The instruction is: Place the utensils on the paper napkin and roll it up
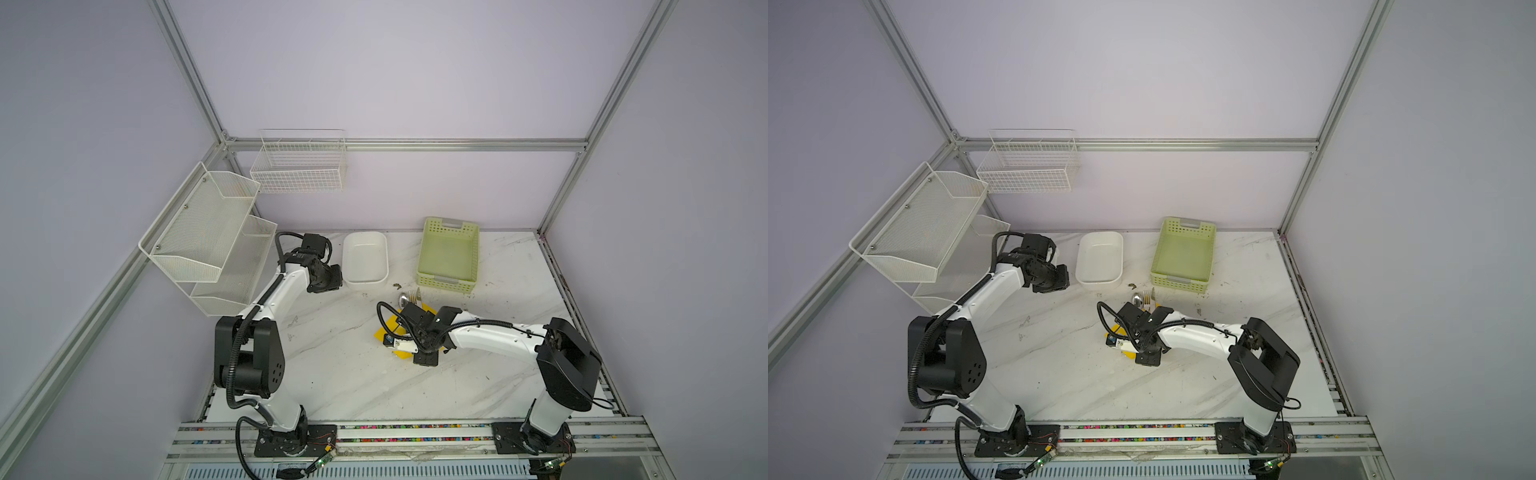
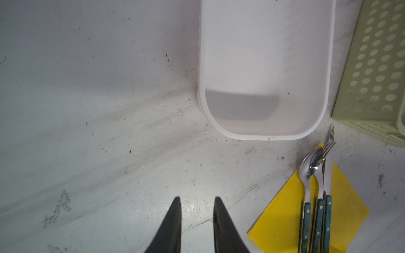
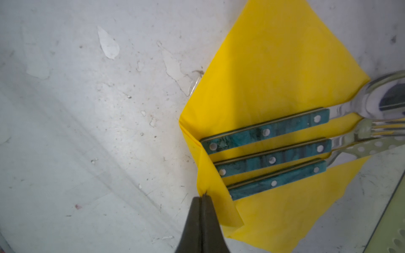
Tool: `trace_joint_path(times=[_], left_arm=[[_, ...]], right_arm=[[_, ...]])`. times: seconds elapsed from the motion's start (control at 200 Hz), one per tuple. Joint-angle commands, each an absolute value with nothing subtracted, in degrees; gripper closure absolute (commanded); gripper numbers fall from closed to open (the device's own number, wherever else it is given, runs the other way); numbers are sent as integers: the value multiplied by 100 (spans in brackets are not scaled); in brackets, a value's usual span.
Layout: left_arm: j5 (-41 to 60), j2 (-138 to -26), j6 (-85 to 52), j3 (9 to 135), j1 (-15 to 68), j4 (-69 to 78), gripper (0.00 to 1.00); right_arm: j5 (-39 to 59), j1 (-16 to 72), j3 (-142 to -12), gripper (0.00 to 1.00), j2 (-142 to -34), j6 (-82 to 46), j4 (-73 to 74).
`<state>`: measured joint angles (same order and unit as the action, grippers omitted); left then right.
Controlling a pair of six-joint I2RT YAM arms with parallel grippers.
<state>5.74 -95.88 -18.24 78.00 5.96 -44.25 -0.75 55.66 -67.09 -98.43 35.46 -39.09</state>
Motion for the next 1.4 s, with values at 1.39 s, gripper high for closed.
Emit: trace_joint_path(times=[1.39], left_arm=[[4556,-9296,-4310,4880,2406,-1942,89]], right_arm=[[448,4996,-6364,100,-10012,3665,-2725]])
